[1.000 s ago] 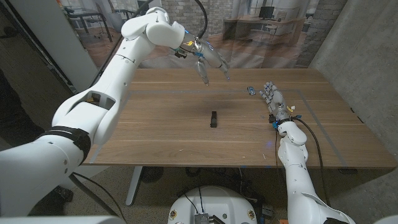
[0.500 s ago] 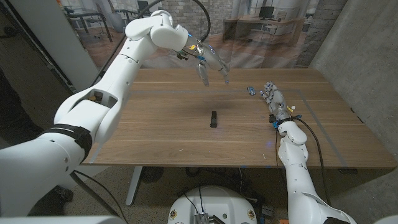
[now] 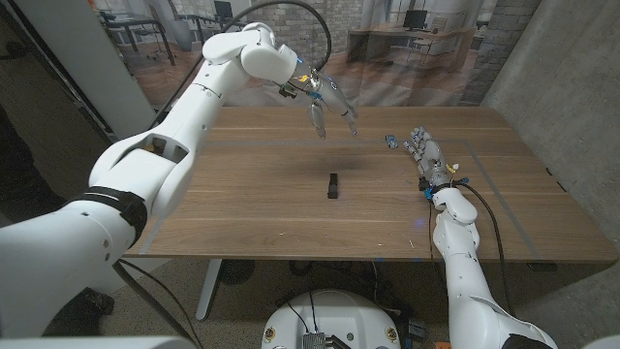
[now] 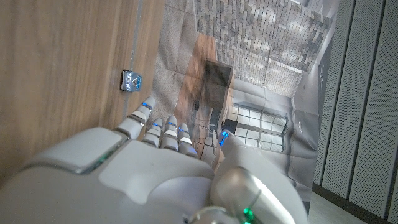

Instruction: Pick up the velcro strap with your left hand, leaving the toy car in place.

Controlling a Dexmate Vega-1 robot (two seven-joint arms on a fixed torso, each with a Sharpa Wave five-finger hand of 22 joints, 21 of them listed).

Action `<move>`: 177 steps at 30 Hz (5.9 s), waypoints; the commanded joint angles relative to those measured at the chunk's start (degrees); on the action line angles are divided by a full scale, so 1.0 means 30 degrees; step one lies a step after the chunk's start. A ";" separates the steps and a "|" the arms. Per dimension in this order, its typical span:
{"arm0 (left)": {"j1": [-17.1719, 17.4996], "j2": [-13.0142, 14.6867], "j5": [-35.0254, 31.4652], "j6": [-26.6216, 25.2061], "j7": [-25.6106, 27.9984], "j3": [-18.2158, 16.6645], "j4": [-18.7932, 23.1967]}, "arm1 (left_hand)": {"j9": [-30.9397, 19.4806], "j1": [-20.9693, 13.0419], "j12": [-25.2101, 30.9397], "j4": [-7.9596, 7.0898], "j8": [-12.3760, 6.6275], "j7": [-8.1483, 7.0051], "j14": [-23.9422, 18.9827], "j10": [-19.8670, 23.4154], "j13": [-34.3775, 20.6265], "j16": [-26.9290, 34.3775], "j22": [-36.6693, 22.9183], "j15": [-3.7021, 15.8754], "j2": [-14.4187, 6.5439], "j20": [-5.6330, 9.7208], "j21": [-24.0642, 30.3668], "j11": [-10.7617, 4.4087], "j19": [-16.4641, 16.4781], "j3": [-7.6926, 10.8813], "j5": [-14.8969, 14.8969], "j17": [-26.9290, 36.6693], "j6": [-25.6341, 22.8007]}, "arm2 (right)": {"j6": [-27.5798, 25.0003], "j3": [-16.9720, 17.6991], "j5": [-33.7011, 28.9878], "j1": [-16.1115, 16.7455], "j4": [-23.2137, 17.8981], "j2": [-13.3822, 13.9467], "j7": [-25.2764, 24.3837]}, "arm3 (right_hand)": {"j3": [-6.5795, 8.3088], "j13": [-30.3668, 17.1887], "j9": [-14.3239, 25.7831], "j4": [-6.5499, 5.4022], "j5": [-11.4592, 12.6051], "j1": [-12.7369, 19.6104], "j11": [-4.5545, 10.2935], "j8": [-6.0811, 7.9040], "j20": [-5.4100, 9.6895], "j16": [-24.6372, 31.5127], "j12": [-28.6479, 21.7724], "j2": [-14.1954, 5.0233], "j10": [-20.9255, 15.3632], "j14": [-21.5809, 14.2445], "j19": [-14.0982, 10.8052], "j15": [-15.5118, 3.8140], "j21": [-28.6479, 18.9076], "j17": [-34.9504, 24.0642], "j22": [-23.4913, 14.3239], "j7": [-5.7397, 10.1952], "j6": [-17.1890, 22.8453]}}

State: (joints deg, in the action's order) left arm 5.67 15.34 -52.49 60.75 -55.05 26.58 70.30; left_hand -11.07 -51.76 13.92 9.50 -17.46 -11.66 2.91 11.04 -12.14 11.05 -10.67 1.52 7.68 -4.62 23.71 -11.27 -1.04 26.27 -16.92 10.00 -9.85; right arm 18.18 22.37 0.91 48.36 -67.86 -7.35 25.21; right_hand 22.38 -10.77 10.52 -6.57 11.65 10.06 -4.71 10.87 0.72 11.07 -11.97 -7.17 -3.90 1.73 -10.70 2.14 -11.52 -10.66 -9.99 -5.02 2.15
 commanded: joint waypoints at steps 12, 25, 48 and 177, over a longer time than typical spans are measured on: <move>-0.0666 -0.0458 -0.0741 0.0821 0.1250 0.0675 -0.2504 | -0.0046 -0.0520 -0.0109 -0.0175 -0.0208 0.0036 -0.0003 0.0325 -0.0110 0.0038 -0.0072 0.0070 -0.0076 -0.0186 -0.0219 0.0154 -0.0006 -0.0604 0.0133 0.0071 -0.0326 | 0.0841 -0.0018 -0.0317 -0.0900 0.1545 0.0236 -0.0076 | 0.0005 -0.0111 0.0039 0.0046 0.0105 -0.0094 0.0035 0.0127 0.0019 0.0011 0.0090 0.0100 -0.0121 -0.0113 -0.0202 0.0041 -0.0078 -0.0011 -0.0049 -0.0059 0.0163; -0.0651 -0.0344 -0.1175 0.1253 0.1801 0.0857 -0.2850 | -0.0054 -0.0702 -0.0173 -0.0237 -0.0246 0.0100 -0.0062 0.0361 -0.0139 0.0038 -0.0083 0.0102 -0.0183 -0.0232 -0.0319 0.0159 -0.0002 -0.0868 0.0160 0.0071 -0.0403 | 0.1233 -0.0233 -0.0499 -0.0945 0.1453 0.0257 -0.0317 | 0.0020 -0.0111 0.0038 0.0102 0.0137 -0.0091 0.0009 0.0128 0.0032 0.0004 0.0083 0.0118 -0.0199 -0.0167 -0.0244 0.0032 -0.0083 0.0008 -0.0047 -0.0036 0.0210; -0.0605 -0.0047 -0.3357 0.1885 0.3954 0.1656 -0.2585 | -0.0030 -0.0879 -0.0213 -0.0357 -0.0341 0.0147 -0.0116 0.0538 -0.0206 0.0016 -0.0101 0.0305 -0.0285 -0.0246 -0.0497 0.0308 0.0039 -0.1441 0.0187 0.0074 -0.0691 | 0.1727 -0.0554 -0.0538 -0.1081 0.1669 0.0313 -0.0787 | 0.0027 -0.0112 0.0038 0.0151 0.0180 -0.0130 0.0001 0.0120 0.0045 -0.0005 0.0105 0.0138 -0.0232 -0.0224 -0.0285 0.0022 -0.0079 0.0015 -0.0045 -0.0047 0.0265; -0.1888 -0.0439 -0.7561 0.1985 1.0611 0.6285 -0.7057 | -0.0138 -0.1786 0.0079 -0.0527 -0.0880 0.0274 -0.0475 0.1713 -0.0622 -0.0055 -0.0205 0.0618 -0.1500 -0.0283 -0.1224 0.0567 0.0136 -0.3305 0.0151 0.0056 -0.2208 | 0.1804 -0.0530 -0.0819 -0.1322 0.2064 0.0518 -0.1280 | 0.0057 -0.0116 0.0038 0.0341 0.0316 -0.0348 -0.0046 0.0052 0.0024 -0.0058 0.0184 0.0218 -0.0293 -0.0284 -0.0299 0.0050 -0.0025 0.0023 -0.0044 -0.0063 0.0299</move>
State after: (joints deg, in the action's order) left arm 0.44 14.30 -74.56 66.64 -24.08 44.41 50.08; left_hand -11.33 -56.73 13.85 7.82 -19.73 -10.75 2.00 15.71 -13.72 10.72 -11.06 2.05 3.75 -5.60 20.12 -9.64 -0.82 16.57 -16.47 9.98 -15.89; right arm 23.33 20.64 -1.61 44.45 -61.94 -5.82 21.54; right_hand 22.62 -10.77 10.52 -5.85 12.10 9.61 -4.70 10.87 0.92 11.07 -11.31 -6.72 -4.50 1.32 -10.90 2.13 -11.52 -10.39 -9.99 -5.12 2.86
